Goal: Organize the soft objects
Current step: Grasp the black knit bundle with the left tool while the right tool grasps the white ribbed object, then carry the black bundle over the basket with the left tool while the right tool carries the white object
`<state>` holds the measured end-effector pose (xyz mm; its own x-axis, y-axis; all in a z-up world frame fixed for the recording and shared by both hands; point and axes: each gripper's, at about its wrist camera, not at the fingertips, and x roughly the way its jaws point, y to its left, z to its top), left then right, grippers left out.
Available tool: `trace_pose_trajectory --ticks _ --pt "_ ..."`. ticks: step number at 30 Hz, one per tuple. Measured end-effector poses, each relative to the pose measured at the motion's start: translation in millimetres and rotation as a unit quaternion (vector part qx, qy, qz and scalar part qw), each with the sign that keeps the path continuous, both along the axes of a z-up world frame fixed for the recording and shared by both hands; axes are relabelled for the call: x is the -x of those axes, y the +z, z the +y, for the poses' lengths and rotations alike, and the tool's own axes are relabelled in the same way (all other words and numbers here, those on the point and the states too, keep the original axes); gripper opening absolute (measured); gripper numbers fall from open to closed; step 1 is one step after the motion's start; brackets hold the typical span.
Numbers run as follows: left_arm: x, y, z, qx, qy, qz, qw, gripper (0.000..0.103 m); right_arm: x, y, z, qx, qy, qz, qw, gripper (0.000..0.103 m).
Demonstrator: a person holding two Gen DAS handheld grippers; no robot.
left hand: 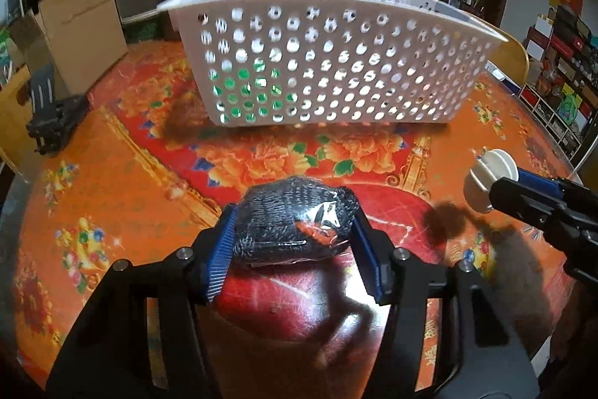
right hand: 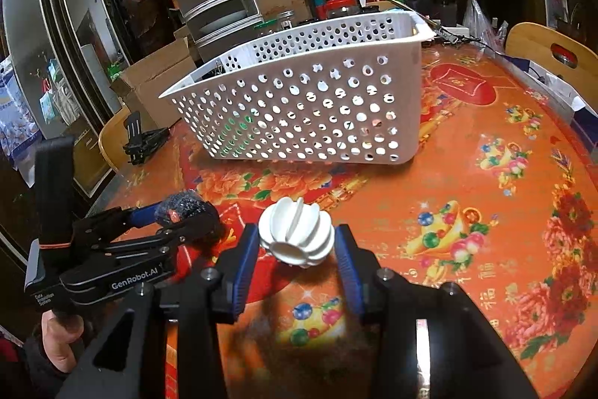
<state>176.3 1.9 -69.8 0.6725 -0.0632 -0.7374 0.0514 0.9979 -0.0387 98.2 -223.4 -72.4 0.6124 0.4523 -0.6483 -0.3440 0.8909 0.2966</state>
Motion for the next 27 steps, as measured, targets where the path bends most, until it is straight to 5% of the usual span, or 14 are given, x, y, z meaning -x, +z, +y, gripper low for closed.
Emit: trace_pose_trajectory --ticks 27 --pt "24 79 7 -0.018 -0.002 -0.081 0.9965 0.055 6 67 11 0.031 0.016 -0.057 0.998 0.041"
